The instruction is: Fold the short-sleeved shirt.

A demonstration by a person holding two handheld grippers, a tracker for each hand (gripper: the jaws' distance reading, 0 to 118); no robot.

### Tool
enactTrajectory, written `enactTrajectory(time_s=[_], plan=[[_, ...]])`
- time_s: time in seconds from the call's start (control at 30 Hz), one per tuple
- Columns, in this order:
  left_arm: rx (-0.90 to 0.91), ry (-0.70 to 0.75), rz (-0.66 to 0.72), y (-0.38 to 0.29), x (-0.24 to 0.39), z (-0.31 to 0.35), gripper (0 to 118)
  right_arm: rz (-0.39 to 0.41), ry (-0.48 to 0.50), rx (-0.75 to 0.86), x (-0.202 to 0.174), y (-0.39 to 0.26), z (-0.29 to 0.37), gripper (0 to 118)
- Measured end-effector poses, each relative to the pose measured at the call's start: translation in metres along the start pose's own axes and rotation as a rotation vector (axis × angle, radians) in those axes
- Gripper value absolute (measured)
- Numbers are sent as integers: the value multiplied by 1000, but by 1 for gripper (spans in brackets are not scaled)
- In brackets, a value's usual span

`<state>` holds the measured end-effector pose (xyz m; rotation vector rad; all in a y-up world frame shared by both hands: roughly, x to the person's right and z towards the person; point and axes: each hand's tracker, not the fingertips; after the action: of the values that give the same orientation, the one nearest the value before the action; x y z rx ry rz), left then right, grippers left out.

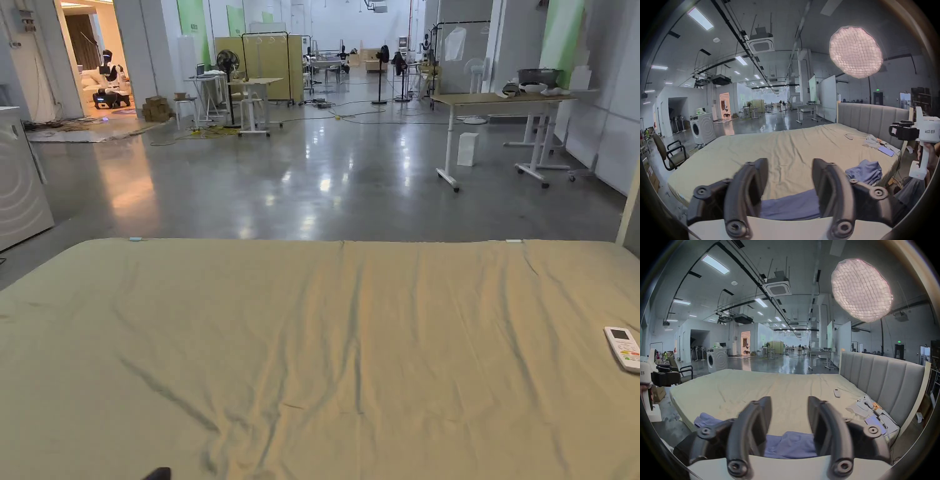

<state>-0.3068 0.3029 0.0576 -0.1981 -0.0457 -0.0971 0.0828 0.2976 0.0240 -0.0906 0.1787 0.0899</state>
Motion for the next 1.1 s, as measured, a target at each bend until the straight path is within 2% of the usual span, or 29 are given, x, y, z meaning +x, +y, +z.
enactTrajectory(time_s=[0.03, 0.07, 0.13, 0.27, 0.3, 0.67, 0.8, 0.93, 1.0, 1.03, 1.07, 1.1], plan=[[-1, -4, 6, 0, 1, 1, 17, 7, 8, -9, -3, 1, -1, 23], [-6, -29, 18, 1, 2, 2, 10, 19, 13, -22, -7, 1, -2, 15], [-1, -43, 35, 1, 4, 2, 7, 34, 18, -30, -12, -1, -1, 1], [19, -27, 5, 0, 9, 7, 4, 18, 26, -44, -11, -4, -2, 0], [10, -30, 8, 1, 8, 6, 4, -34, 29, -92, -10, -9, -2, 0], [-40, -24, 44, -4, -8, 0, 4, -22, 28, -90, -8, -9, -3, 0], [-50, -160, 303, -23, -49, -15, 4, -26, 47, -111, -4, -11, -3, 0], [-119, -112, 483, -49, -94, -36, 4, -19, 52, -144, -3, -16, -2, 0], [-183, -142, 616, -69, -123, -50, 9, -23, 48, -162, -2, -21, -1, 0], [-198, -157, 679, -79, -136, -57, 16, -29, 51, -177, -1, -23, -2, 0], [-225, -161, 776, -95, -153, -66, 31, -53, 48, -217, -1, -27, -3, 0], [-246, -163, 843, -108, -166, -73, 44, -43, 49, -201, -2, -27, -4, 0]])
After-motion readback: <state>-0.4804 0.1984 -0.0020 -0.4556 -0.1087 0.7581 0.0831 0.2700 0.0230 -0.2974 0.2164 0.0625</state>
